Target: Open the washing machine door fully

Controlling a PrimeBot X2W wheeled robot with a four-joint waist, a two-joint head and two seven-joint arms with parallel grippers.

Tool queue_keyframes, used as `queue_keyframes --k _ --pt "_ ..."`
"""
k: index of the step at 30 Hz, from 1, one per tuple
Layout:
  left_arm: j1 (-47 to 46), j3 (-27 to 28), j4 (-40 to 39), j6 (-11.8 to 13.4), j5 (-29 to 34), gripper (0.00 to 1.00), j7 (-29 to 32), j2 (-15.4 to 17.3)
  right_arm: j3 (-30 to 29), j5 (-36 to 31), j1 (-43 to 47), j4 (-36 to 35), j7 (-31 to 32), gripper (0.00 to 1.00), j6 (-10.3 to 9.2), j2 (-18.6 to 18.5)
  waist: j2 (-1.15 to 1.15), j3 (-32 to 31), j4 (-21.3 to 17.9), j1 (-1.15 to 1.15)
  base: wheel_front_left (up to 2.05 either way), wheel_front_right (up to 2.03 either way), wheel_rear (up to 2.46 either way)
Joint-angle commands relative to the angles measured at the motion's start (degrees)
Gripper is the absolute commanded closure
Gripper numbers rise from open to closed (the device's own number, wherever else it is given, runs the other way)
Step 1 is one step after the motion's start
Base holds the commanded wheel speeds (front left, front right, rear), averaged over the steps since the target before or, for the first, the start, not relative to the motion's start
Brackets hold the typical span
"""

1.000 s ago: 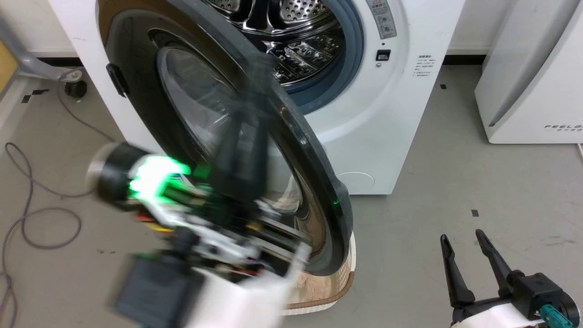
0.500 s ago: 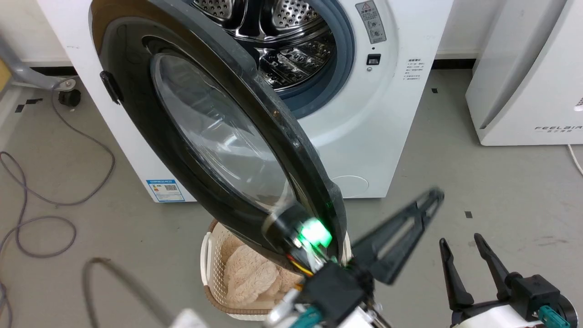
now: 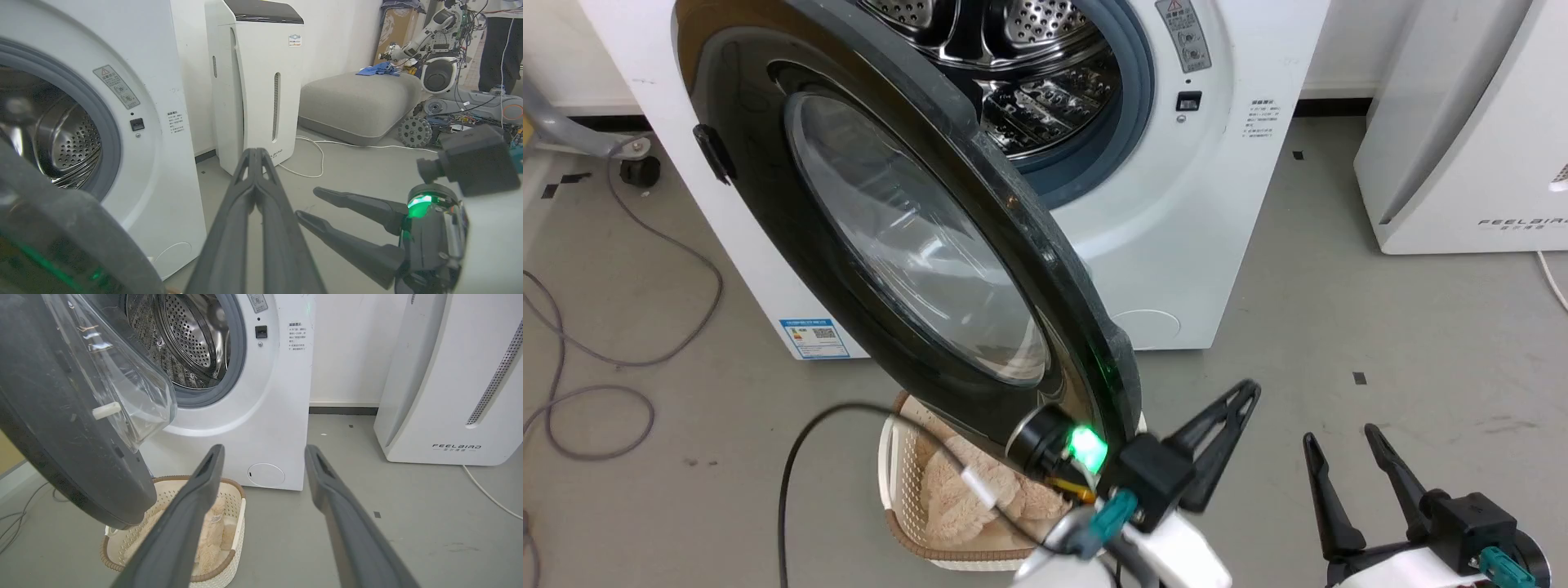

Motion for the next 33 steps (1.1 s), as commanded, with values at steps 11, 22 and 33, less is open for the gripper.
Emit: queue_keyframes --k 11,22,33 --pt "-10.79 -4.63 10.61 4.4 -9.11 1.0 -1.74 0.08 0.43 0.72 -1.12 1.17 0.34 0.0 -0.04 0.24 0.0 0.1 0.01 0.0 0.0 0.0 0.0" --pt "-13.57 -7.68 19.07 7.15 -16.02 1.0 -2.29 0.08 0.66 0.73 -1.35 1.9 0.34 0.0 -0.04 0.24 0.0 -0.02 0.81 0.0 0.0 0.0 0.0" --pt "-10.28 -7.43 19.32 8.29 -18.66 1.0 -3.65 1.43 1.23 1.11 -1.11 2.7 0.56 0.0 -0.04 0.24 0.0 -0.5 1.24 0.0 0.0 0.0 0.0"
